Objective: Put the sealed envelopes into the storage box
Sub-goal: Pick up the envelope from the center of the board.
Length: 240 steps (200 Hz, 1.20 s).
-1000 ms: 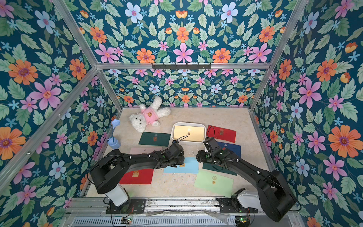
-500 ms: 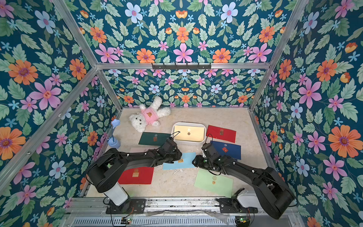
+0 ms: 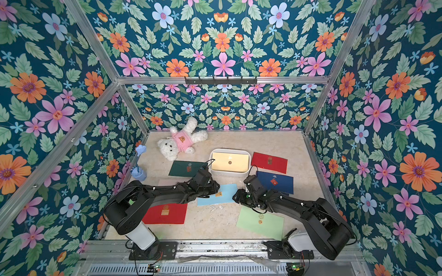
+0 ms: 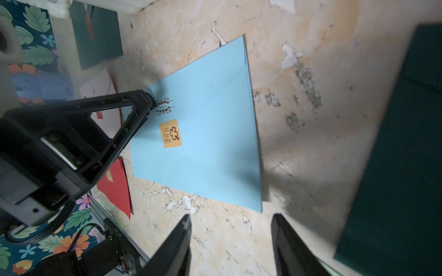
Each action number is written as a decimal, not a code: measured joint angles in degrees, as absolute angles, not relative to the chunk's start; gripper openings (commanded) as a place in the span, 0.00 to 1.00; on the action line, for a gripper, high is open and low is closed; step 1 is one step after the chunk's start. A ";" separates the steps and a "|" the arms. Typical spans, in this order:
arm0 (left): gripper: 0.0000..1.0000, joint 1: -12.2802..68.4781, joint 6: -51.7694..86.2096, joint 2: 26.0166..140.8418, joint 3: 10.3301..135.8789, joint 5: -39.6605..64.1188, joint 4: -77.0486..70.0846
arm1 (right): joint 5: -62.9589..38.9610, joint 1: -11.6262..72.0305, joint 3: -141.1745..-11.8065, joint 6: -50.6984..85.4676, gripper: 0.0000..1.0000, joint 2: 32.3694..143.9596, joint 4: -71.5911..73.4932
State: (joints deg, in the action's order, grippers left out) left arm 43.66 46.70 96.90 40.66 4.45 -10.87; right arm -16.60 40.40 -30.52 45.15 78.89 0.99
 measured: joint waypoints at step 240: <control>0.40 43.46 46.74 97.36 40.42 5.91 -12.82 | -15.94 40.38 -26.22 50.46 0.05 84.12 14.76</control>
State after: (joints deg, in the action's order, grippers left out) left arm 43.46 46.74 97.36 40.42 5.91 -12.82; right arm -15.94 40.38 -26.22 50.46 84.12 14.76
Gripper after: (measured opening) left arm 0.389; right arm 0.086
